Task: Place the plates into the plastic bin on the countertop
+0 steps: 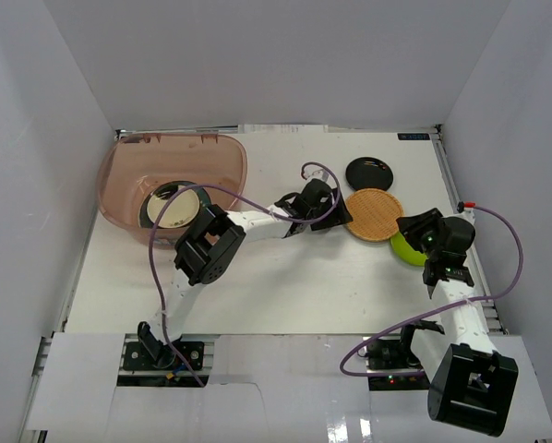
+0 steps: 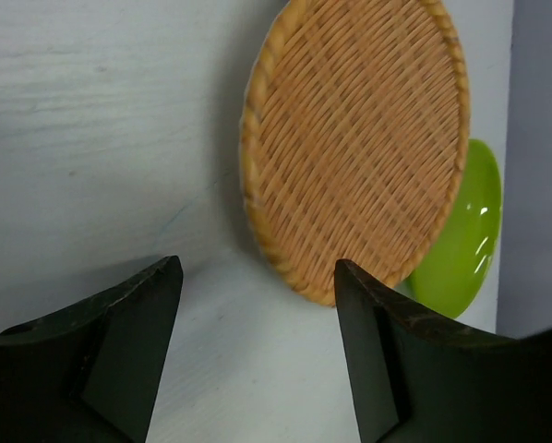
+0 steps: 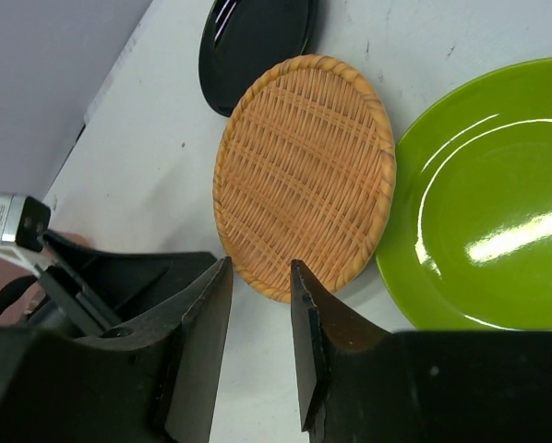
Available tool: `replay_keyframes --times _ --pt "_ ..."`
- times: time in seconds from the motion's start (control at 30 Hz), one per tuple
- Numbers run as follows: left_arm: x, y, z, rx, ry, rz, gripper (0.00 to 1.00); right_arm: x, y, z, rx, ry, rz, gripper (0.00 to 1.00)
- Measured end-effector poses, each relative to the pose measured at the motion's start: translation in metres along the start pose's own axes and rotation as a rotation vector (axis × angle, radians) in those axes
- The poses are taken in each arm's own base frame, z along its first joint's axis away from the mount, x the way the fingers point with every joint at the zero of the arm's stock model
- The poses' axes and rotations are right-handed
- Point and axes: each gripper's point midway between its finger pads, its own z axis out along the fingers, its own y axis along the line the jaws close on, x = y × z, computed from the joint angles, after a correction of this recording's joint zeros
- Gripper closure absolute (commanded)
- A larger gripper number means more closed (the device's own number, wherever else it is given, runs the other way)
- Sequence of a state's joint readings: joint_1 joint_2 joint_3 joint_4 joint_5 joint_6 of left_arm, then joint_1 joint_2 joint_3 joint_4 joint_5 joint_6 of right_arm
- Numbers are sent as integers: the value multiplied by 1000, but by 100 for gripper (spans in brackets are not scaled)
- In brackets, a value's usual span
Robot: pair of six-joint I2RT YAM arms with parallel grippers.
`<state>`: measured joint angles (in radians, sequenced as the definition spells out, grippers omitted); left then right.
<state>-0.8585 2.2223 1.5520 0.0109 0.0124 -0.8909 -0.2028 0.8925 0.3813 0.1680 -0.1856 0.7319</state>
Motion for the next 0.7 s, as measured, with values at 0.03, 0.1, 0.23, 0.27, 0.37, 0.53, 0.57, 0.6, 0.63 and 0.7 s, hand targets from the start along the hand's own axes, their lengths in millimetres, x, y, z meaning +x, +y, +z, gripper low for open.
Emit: replay_keyframes --times 0.03,0.1,0.23,0.27,0.37,0.53,0.57,0.6,0.63,0.7 --pt "-3 -3 6 9 -10 -9 27 1 1 0 -4 3 2 62" --pt "-5 -6 17 23 -21 -26 35 2 2 0 -10 9 2 61" --pt "-11 -9 34 46 -46 -68 54 5 2 -1 -20 22 4 59" --pt "-12 -9 37 46 -48 -70 62 5 2 -1 -20 22 5 58" --pt "-12 -3 44 44 -53 -113 98 2 -3 -1 -9 13 8 48" --pt "-21 4 27 74 -85 -168 100 -6 -20 -3 46 -13 11 38" --pt "-19 10 20 66 -85 -173 100 -8 -23 -4 58 -20 12 37" --pt "-18 15 11 61 -83 -174 100 -10 -27 -4 69 -28 15 37" --pt "-16 19 2 57 -79 -169 100 -12 -30 -5 83 -36 19 37" --pt "-15 23 -22 56 -69 -147 100 -17 -39 -7 114 -59 31 37"
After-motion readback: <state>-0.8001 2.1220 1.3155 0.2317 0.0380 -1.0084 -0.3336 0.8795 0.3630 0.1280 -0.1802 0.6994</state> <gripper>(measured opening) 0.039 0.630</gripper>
